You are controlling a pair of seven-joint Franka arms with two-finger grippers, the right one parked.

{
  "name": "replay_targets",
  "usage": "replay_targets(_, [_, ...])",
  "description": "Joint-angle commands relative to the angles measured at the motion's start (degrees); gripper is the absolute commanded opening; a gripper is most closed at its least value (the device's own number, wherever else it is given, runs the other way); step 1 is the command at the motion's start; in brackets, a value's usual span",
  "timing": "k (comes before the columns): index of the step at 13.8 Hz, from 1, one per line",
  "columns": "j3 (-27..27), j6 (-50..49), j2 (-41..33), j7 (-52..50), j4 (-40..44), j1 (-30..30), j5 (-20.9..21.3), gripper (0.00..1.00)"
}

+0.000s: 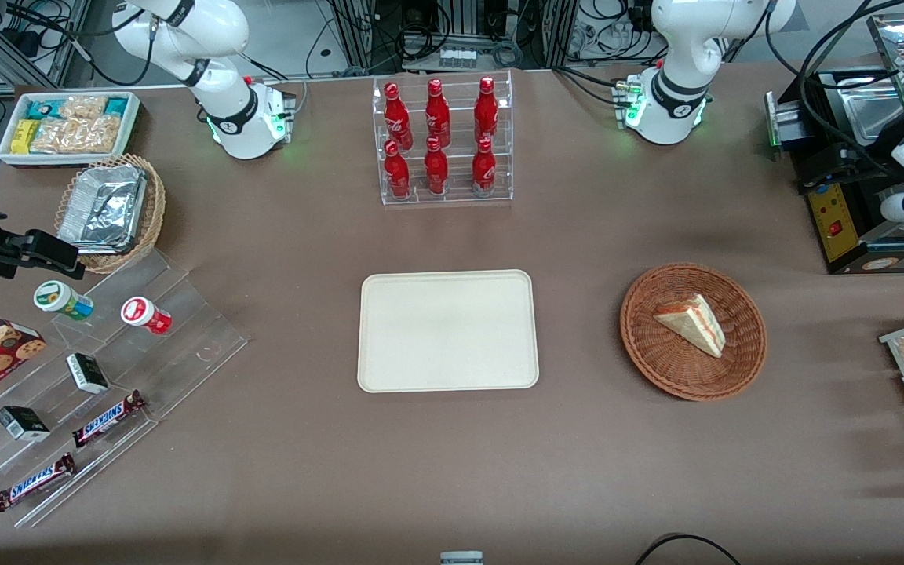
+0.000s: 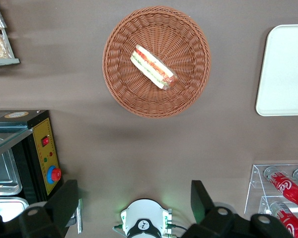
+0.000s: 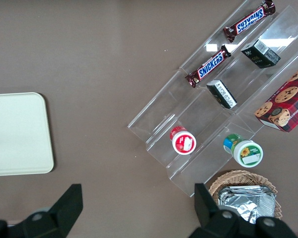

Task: Place sandwich from basket to tray
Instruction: 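Move the left gripper over the wicker basket toward the sandwich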

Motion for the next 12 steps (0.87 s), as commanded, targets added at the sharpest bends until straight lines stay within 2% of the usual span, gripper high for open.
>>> replay_targets(1, [0.0,-0.6,-0.6,0.6,-0.5,1.0,0.1,1.0])
replay_targets(4, [-0.1,0.2,1.3,0.6,-0.6,1.6,0.2,1.0])
replay_targets(7, [-0.3,2.4,4.3,-0.4,-0.8,1.0,2.3,1.0])
replay_targets(12, [-0.4,10.7,5.9,-9.5,-6.4,1.1,3.1,1.0])
